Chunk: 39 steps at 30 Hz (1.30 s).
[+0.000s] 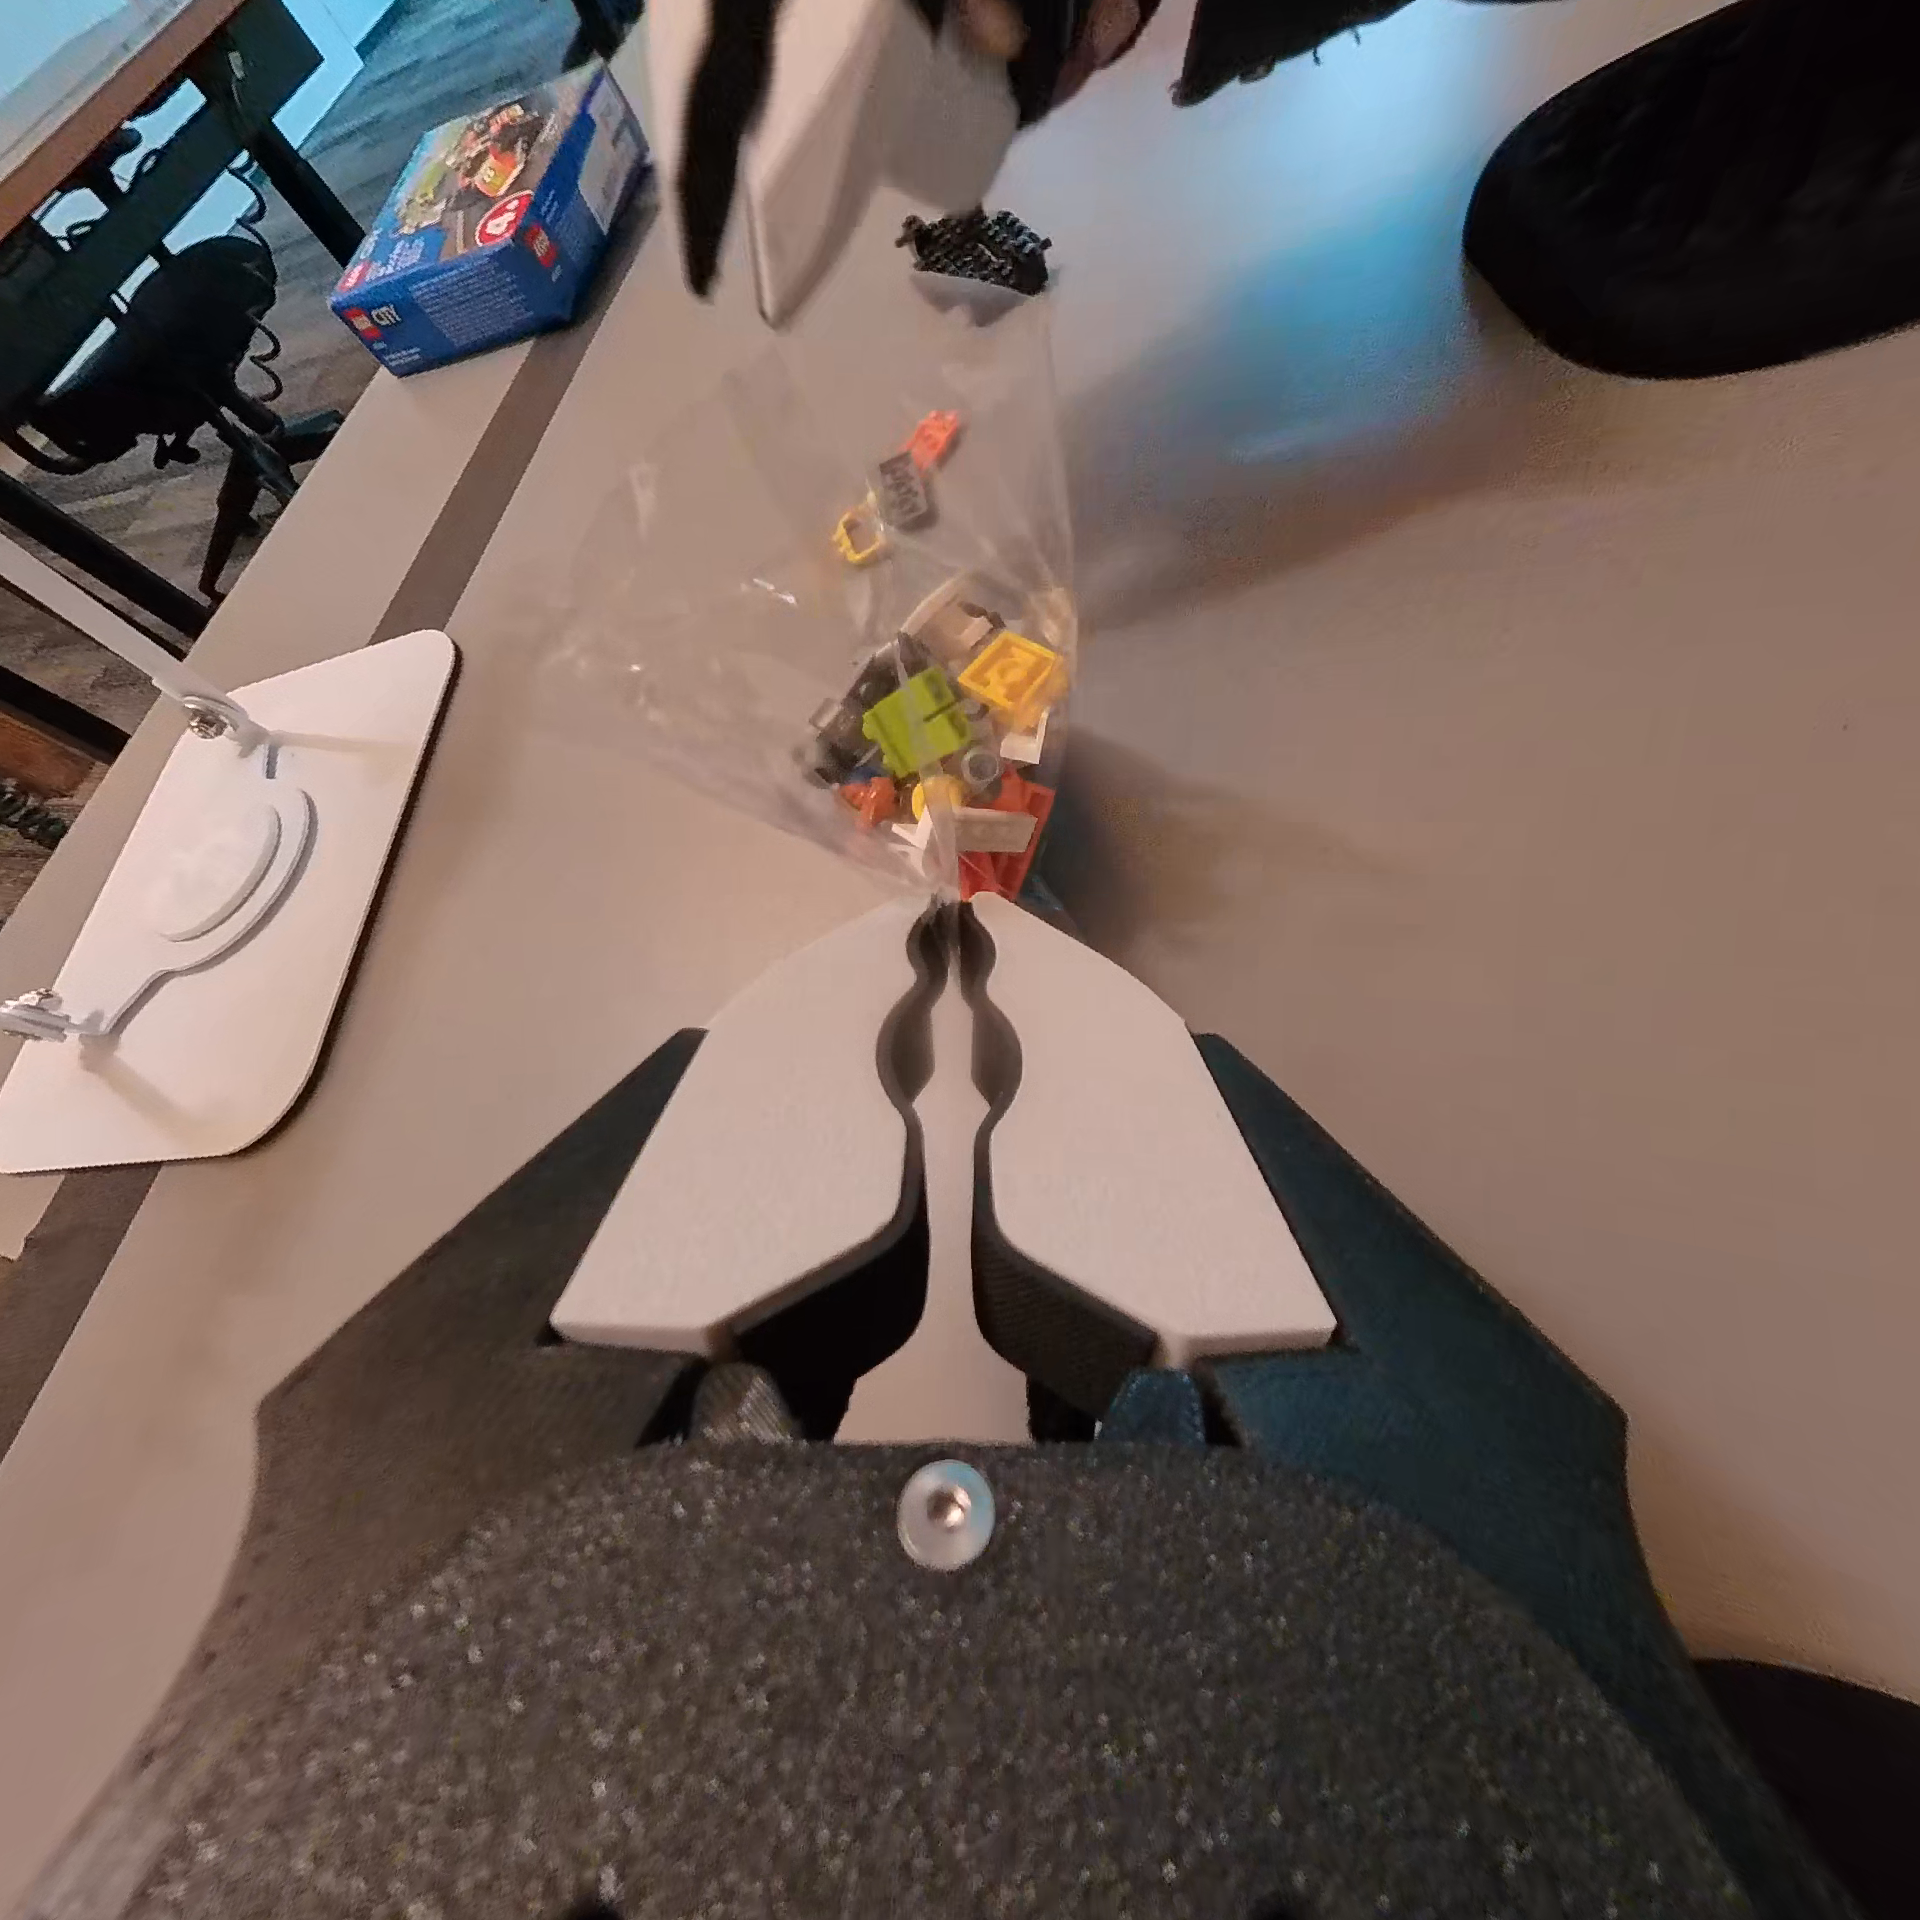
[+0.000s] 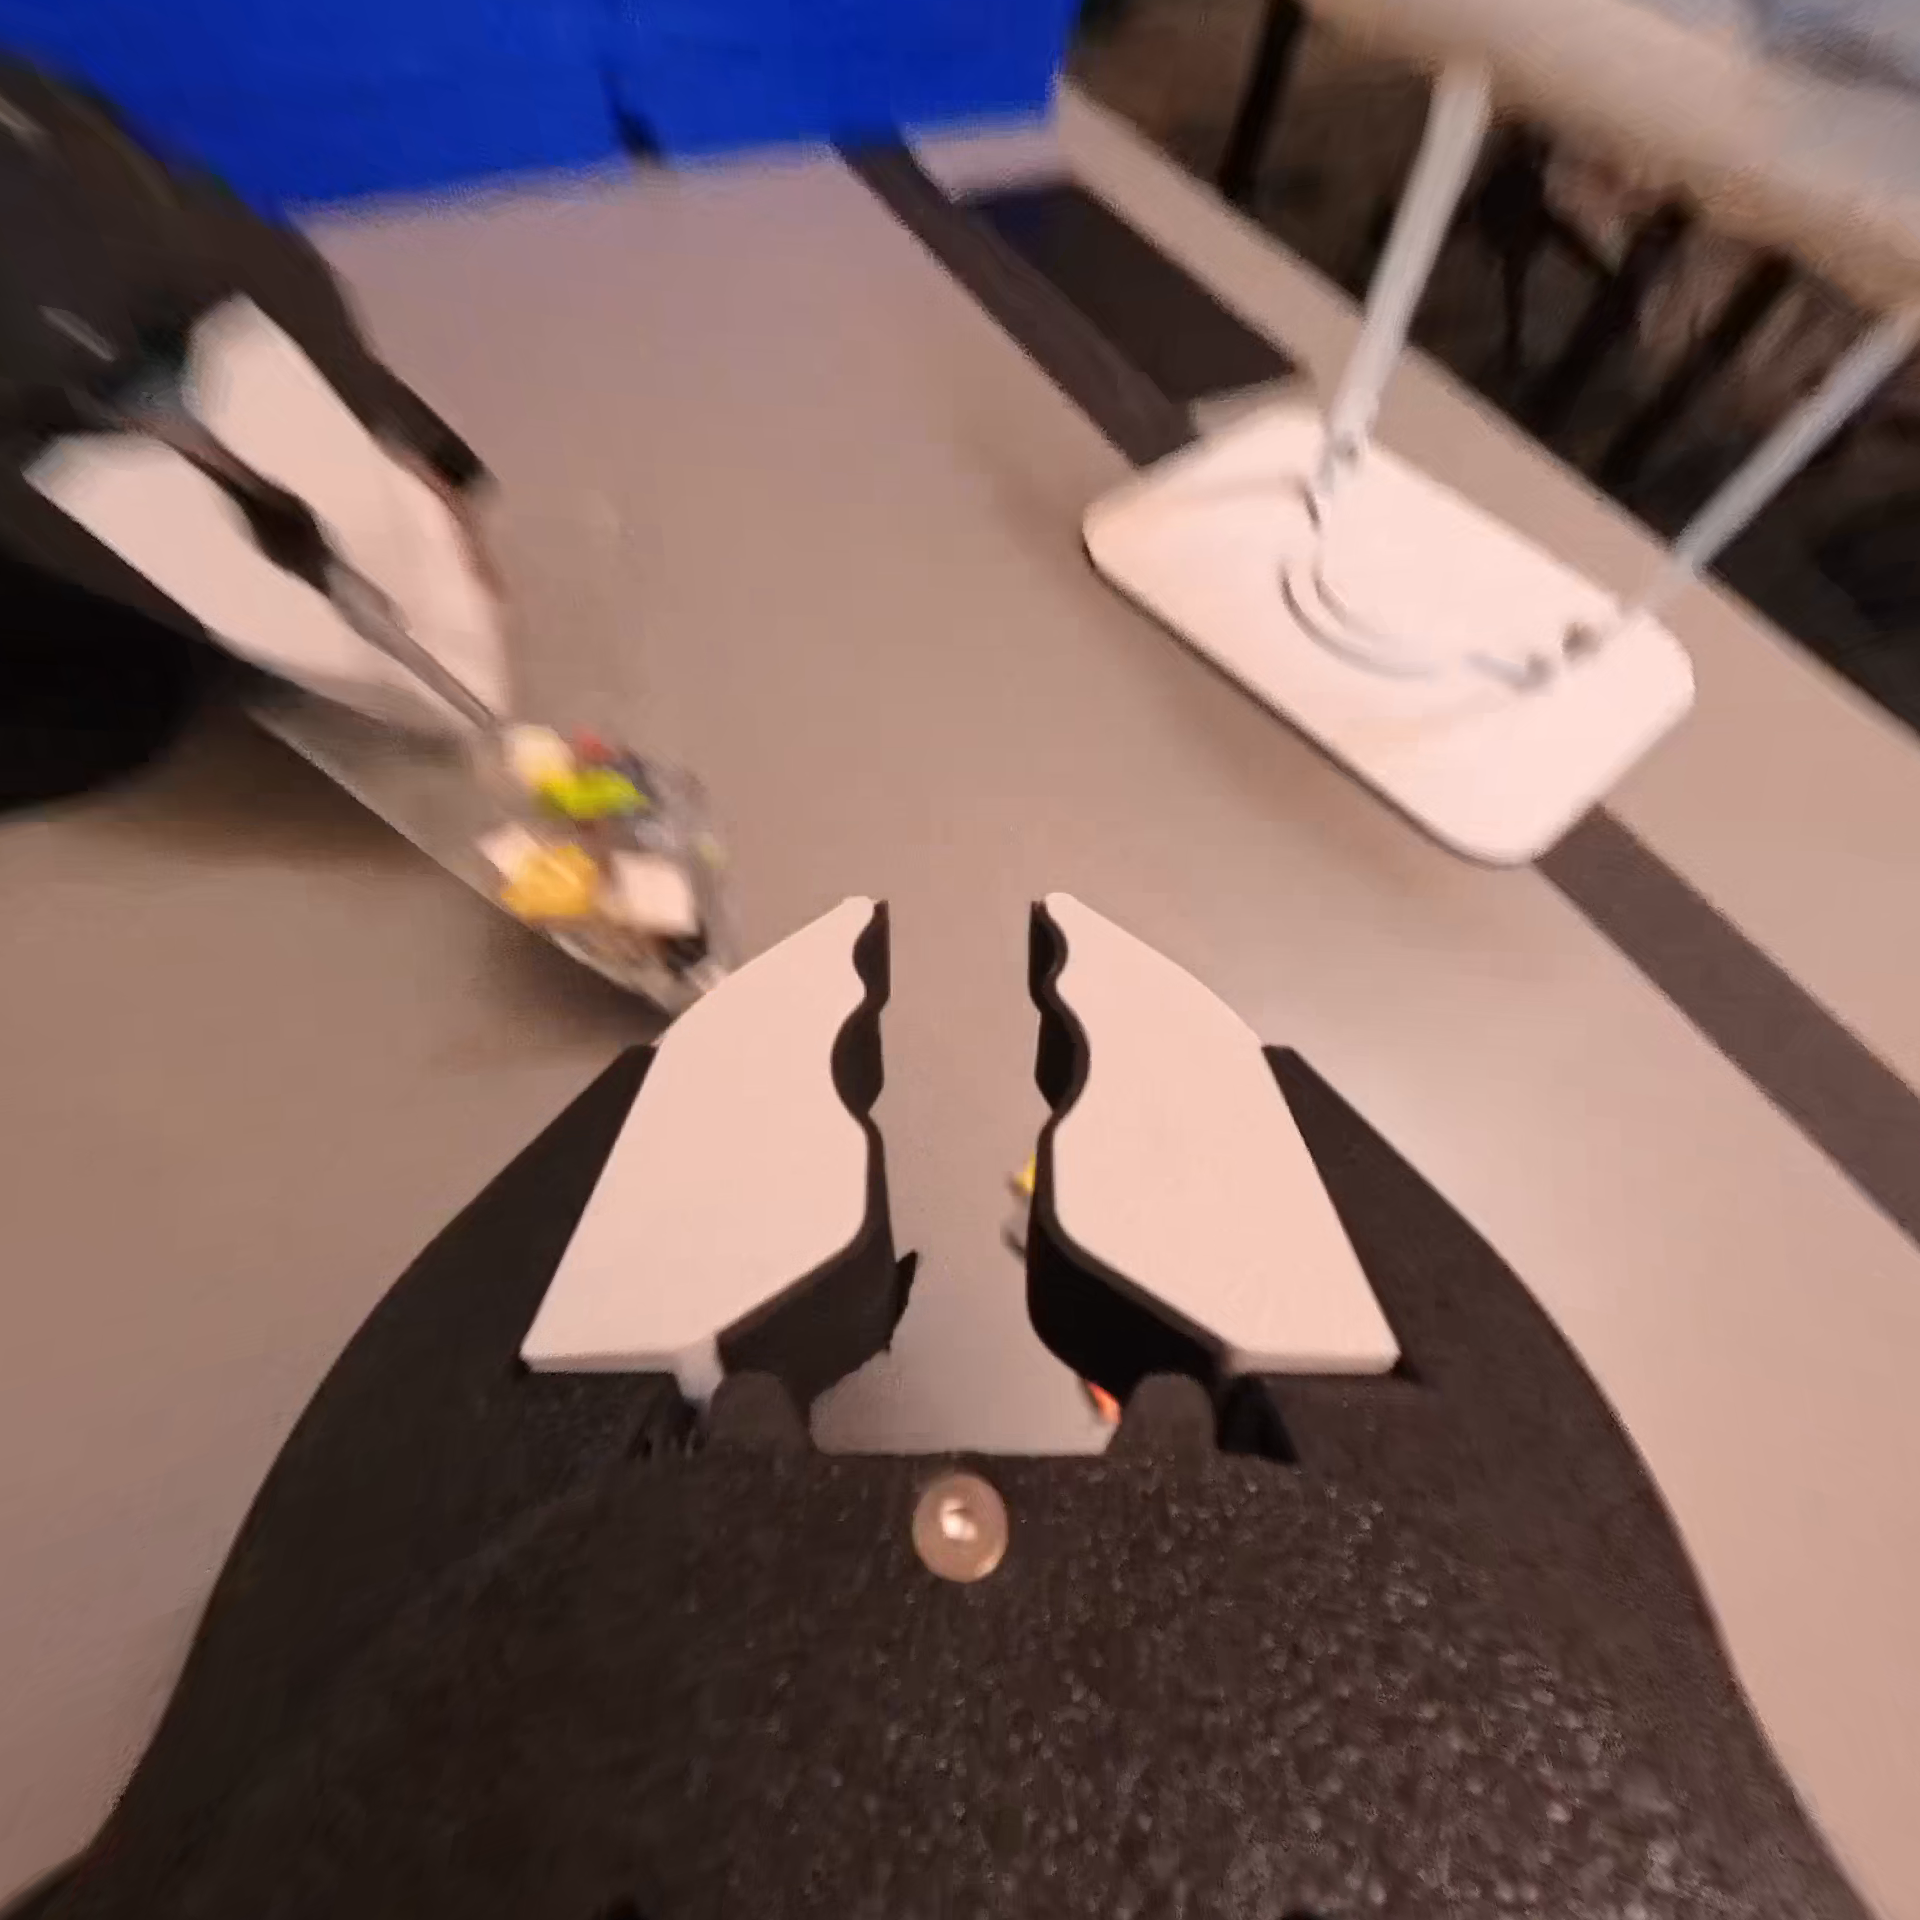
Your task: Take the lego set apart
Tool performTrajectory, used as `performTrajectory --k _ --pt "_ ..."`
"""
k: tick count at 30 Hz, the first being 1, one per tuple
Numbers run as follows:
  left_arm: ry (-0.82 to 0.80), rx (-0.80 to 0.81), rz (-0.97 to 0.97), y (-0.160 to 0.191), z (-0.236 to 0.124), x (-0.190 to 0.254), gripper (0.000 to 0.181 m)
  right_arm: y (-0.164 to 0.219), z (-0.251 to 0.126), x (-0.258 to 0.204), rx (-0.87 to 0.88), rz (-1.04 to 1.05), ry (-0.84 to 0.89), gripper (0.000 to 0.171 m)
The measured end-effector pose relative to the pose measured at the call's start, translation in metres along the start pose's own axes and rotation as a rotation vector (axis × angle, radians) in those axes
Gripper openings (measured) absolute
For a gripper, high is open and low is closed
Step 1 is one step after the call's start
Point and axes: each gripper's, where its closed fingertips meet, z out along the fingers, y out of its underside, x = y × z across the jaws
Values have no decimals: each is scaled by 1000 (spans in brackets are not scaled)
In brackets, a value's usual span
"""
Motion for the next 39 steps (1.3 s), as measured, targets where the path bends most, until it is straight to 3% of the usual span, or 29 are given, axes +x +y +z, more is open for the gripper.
performTrajectory --k 3,6,19,23,28,31,35,39 --pt "0 -1 1 0 0 0 1 54 10 19 -185 26 42 26" --pt "0 -1 0 0 0 0 1 84 19 24 -274 60 49 33" --pt "1 -2 2 0 0 0 1 99 29 27 -328 132 37 30" --pt "0 -2 2 0 0 0 1 70 22 16 -228 115 4 30" --pt "-1 -2 -2 1 0 -1 1 -37 0 -38 76 22 -164 30" --pt "-2 -3 -2 1 0 -1 1 -81 -6 -76 158 -55 -264 30" --pt "-2 -1 -5 1 0 -1 1 -80 15 -91 82 -151 -253 31" --pt "0 -1 -6 1 0 -1 1 -76 13 -87 135 -79 -277 40"
